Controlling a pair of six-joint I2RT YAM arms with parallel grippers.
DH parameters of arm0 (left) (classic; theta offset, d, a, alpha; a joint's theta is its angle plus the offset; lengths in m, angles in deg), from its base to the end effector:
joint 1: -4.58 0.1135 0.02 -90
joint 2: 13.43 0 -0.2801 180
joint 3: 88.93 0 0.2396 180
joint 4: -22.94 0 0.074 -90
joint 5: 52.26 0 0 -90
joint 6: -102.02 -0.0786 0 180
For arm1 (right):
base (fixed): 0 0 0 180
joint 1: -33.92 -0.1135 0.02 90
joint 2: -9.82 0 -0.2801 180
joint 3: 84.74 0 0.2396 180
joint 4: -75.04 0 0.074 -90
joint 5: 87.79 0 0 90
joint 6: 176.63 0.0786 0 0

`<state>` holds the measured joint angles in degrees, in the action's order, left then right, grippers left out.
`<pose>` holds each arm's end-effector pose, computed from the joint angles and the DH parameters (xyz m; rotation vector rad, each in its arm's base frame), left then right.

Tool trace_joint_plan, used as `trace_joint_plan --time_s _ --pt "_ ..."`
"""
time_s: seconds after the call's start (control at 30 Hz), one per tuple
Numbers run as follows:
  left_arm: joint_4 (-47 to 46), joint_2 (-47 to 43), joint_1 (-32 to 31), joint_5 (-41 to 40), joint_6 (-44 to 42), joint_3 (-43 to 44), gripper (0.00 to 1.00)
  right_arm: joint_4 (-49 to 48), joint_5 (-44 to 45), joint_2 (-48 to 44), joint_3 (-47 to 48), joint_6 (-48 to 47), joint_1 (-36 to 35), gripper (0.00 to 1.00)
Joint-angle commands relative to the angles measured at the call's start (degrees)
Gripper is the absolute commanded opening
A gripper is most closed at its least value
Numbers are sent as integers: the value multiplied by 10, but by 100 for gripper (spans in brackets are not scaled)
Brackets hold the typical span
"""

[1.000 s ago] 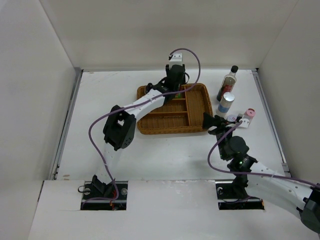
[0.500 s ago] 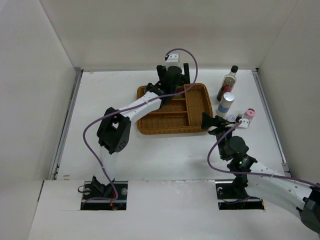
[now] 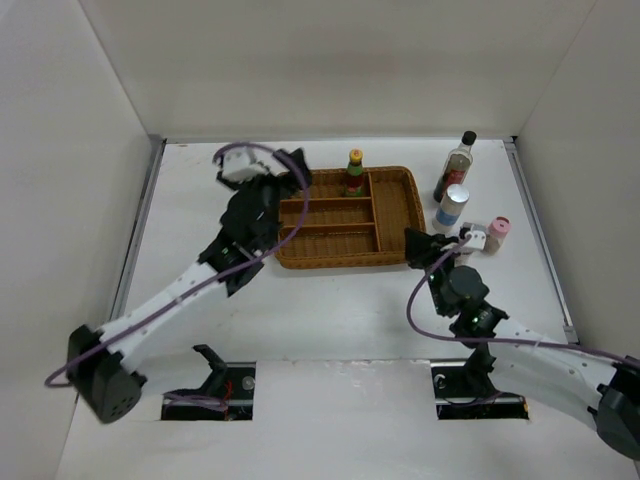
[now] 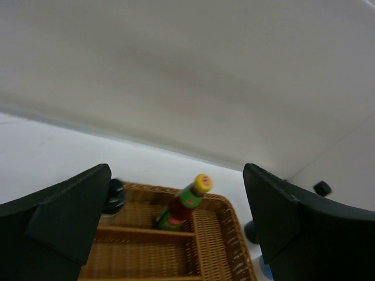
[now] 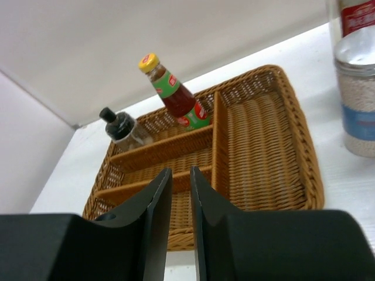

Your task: Organize the condiment bottles

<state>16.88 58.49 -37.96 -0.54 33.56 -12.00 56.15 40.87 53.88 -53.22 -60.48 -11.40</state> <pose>0.2576 -0.1703 0.4267 -0.3072 1.4023 -0.4632 0.1665 0.0985 0.2712 0.3084 1.4738 0.5158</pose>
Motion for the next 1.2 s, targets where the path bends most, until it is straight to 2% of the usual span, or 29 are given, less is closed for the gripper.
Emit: trace_joint_plan --time_s 0.0,0.1,0.23,0.33,0.47,0.63,0.87,1.03,1.17 --pt "2 -127 -4 -124 45 -154 100 -11 -57 40 36 -5 15 26" --pt "58 -273 -33 -172 91 -283 100 -12 -88 103 64 0 45 37" --pt "184 -474 -79 -266 177 -413 100 58 -111 102 117 -3 48 57" --pt "237 -529 -84 -301 201 -443 100 159 -102 78 180 -8 74 71" --pt "224 -479 -60 -255 211 -456 100 287 -83 73 259 -7 148 85" --pt "193 -381 -46 -174 247 -457 100 385 -80 132 349 -28 229 93" --pt "118 -385 20 -174 249 -507 100 426 -122 264 473 -65 329 97" --pt "43 -338 16 -152 250 -541 100 420 -145 354 535 -69 363 97" --pt "26 -353 17 -132 251 -551 100 401 -150 414 583 -89 373 96"
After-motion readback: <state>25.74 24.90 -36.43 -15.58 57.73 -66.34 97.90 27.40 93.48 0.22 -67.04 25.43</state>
